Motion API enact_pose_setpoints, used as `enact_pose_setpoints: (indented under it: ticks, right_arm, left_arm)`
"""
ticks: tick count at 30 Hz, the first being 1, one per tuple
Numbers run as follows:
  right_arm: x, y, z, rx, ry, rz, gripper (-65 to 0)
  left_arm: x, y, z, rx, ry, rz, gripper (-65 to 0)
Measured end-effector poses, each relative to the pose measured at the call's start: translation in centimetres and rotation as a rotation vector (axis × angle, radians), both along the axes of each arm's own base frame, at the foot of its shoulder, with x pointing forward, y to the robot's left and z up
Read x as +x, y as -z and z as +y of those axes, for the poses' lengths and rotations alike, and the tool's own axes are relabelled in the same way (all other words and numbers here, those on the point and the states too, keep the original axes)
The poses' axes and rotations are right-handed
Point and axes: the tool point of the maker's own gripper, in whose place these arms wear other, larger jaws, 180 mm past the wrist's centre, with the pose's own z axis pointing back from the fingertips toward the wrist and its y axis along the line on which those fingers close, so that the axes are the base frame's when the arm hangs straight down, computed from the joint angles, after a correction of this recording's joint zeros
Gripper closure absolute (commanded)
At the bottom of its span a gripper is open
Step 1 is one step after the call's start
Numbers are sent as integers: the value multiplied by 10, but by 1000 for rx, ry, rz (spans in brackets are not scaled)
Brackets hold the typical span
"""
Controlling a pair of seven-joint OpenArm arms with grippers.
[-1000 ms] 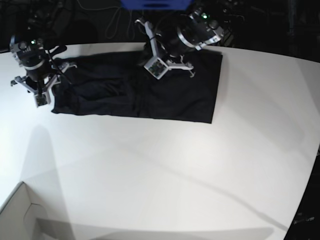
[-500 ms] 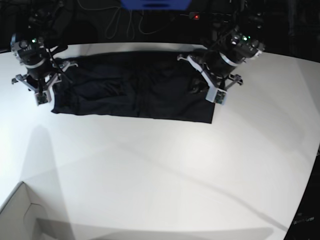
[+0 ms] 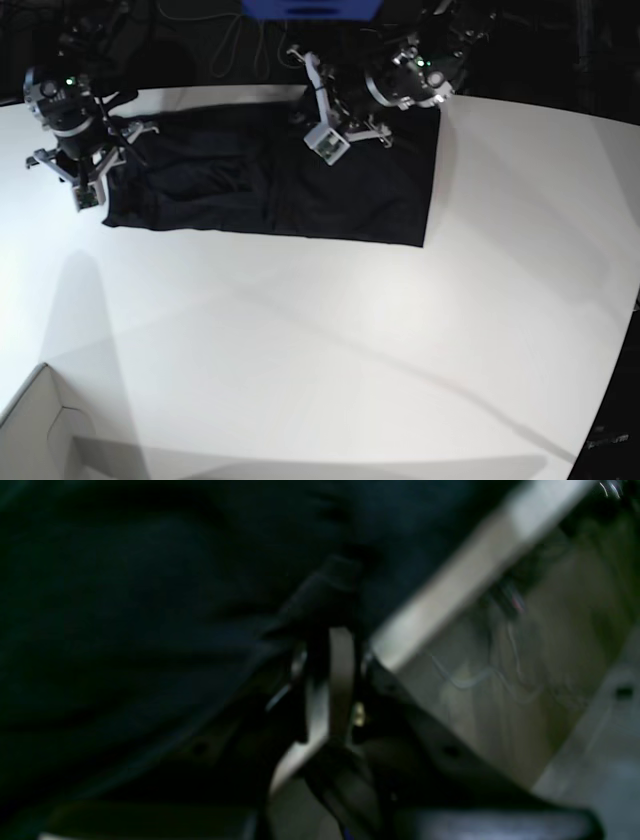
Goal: Layout the t-shirt on the table in an organized manner, then fold the t-shirt properly
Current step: 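Release the strip and lift both grippers away from the folded shirt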
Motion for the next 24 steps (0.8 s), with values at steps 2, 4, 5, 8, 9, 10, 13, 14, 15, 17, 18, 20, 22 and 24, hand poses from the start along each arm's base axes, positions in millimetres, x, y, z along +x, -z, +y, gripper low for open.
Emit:
enact_pose_setpoints:
  ticks: [2,4,5,8,9,10,13,14,15,17,18,20,22,24]
  right_arm:
    - [0,0,0,-1,1,1,-171]
    - [0,0,0,0,0,-1,-171]
    - [0,0,0,0,1,-1,-172]
    - [0,0,1,3,1,0,-209]
    - [0,1,1,5,2,1,-237]
    - [-1,1,2,13,11,0,-269]
    - [-9,6,0,45,71,5,-357]
    - [-12,8,-1,50,85,9,-380]
    - [-12,9,-2,52,89,12,-400]
    - [-7,12,-3,61,95,12,-415]
    - [-2,15,-2,75,97,10,-414]
    - [5,21,2,103,96,11,-414]
    - [6,31,4,124,104,46,-414]
    - [3,43,3,131,121,111,-414]
  left_arm:
    - [-3,-4,-4,-2,30,-13,-52]
    - [2,-15,-4,-16,29,-44,-52]
    - [5,-20,-6,-27,26,-59,-52]
    - [6,-28,-2,-26,39,-84,-52]
    - [6,-29,3,-15,41,-94,-52]
    - [6,-30,5,-9,45,-98,-52]
    - [10,-36,12,-6,38,-118,-52]
    - [13,-36,17,-3,24,-123,-52]
    - [17,-34,25,12,1,-125,-52]
    - [27,-30,50,54,-66,-126,-52]
    - [30,-28,60,65,-99,-121,-52]
    - [34,-25,78,88,-154,-116,-52]
    - [39,-24,95,106,-203,-117,-52]
    - [44,-24,114,132,-254,-122,-52]
